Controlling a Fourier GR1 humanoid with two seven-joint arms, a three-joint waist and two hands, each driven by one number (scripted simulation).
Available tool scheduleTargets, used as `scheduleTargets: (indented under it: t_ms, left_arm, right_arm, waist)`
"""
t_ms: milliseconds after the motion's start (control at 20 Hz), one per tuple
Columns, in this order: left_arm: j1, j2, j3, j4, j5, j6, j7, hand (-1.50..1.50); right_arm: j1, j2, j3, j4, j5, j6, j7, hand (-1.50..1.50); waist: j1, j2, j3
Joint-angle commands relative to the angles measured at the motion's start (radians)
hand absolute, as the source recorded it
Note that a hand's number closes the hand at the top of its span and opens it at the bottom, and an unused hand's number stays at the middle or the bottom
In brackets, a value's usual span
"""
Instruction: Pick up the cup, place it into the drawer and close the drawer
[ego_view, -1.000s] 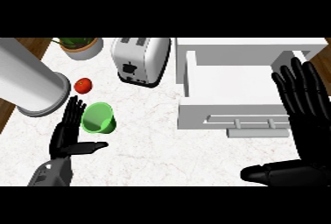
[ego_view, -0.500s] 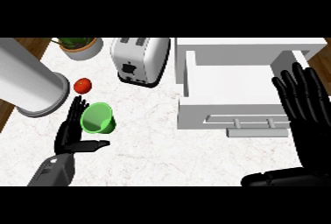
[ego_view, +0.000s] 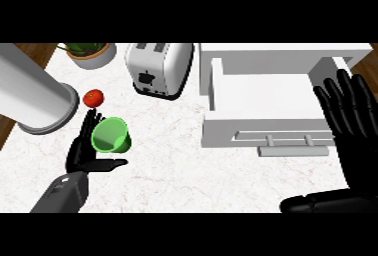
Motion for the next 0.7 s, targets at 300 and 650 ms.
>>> scheduleTargets:
  t_ms: [300, 650]
  left_arm:
    - [-0.069, -0.004, 0.021, 0.114, 0.019, -0.125, -0.053, -1.50]
    - [-0.071, -0.009, 0.031, 0.119, 0.041, -0.232, -0.069, 1.50]
  right_arm:
    - [-0.050, -0.002, 0.004, 0.007, -0.001, -0.014, 0.046, -1.50]
    - [-0.039, 0.009, 0.004, -0.012, -0.006, -0.023, 0.047, -1.50]
  waist:
    - [-0.009, 0.005, -0.002]
    - [-0.019, 0.009, -0.003]
